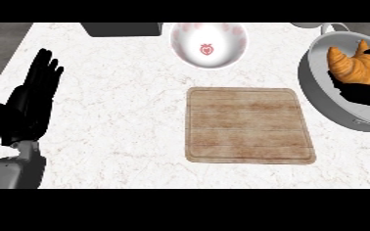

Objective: Pick the croissant from the cutting board and place it in the pot

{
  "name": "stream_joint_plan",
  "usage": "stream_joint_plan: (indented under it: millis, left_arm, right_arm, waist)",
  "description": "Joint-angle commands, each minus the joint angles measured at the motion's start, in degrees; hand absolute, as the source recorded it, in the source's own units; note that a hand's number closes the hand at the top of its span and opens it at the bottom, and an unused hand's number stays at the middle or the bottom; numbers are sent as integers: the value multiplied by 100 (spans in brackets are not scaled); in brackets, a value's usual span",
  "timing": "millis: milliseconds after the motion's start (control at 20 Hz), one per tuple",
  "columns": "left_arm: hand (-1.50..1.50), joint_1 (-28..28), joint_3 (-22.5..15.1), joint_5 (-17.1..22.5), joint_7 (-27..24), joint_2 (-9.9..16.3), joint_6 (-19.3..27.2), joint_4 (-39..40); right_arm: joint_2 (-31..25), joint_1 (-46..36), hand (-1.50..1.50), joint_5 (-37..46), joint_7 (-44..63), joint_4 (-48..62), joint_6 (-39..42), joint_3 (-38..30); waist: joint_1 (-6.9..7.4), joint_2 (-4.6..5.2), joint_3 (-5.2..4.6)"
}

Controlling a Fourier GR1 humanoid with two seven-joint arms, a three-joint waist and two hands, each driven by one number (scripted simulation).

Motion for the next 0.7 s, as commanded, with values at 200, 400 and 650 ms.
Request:
stream_joint_plan:
  millis: [200,400,650]
  left_arm:
    - [0,-289,73,-7,-10,13,-136,191]
    - [0,-187,-37,5,-17,-102,-205,104]
    - [0,-364,-83,-239,-201,-260,-110,442]
  right_arm:
    - [-574,-63,150,854,-995,1378,-421,-384]
    - [-448,-282,150,1749,-1179,2500,-1178,-201]
    - [-708,-1086,150,1455,-2349,4456,-1318,-603]
  waist:
    - [154,81,3]
    - [242,71,7]
    - [189,65,8]
